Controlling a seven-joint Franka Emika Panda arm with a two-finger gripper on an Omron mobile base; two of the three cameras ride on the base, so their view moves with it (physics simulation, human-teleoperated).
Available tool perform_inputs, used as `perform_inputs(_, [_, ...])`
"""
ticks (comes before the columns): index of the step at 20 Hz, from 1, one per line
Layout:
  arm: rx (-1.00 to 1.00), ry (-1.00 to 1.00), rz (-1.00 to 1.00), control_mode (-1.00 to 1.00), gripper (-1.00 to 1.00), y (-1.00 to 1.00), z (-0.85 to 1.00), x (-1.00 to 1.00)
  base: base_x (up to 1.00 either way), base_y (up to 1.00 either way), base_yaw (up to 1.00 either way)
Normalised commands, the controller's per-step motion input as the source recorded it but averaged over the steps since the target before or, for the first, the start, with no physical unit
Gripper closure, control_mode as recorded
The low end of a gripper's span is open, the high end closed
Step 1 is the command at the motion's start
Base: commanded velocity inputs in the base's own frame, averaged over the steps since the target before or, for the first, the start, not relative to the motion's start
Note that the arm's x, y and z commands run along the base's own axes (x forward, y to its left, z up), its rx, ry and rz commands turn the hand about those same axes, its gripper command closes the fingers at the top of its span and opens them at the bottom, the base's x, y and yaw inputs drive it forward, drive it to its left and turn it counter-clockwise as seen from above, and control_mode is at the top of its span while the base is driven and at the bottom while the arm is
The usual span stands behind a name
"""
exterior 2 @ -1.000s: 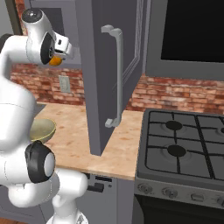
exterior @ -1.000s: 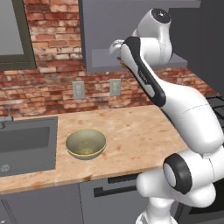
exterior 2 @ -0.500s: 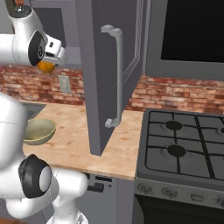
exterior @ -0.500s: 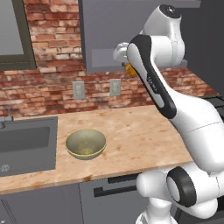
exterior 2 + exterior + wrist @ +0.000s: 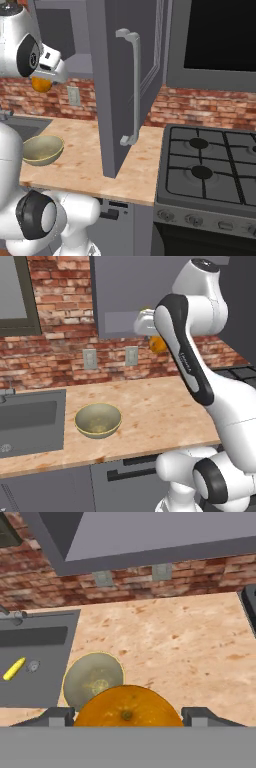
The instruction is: Pick the oranges from the cabinet and place them in one bowl. Pick the corn from the sink and place it in the other bowl.
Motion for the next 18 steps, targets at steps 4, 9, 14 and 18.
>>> perform_inputs(4, [0.0, 0.14, 0.0, -1.0, 1.0, 0.03, -0.19, -0.38, 0.0, 0.0, 0.0])
perform_inputs(9, [0.0, 0.03, 0.01, -1.0, 1.0, 0.08, -0.58, -0.23, 0.0, 0.0, 0.0])
perform_inputs(14, [0.0, 0.02, 0.01, -1.0, 1.0, 0.18, -0.69, -0.08, 0.0, 0.0, 0.0])
perform_inputs(18, [0.0, 0.03, 0.02, -1.0, 1.0, 0.25, -0.54, -0.1, 0.0, 0.0, 0.0])
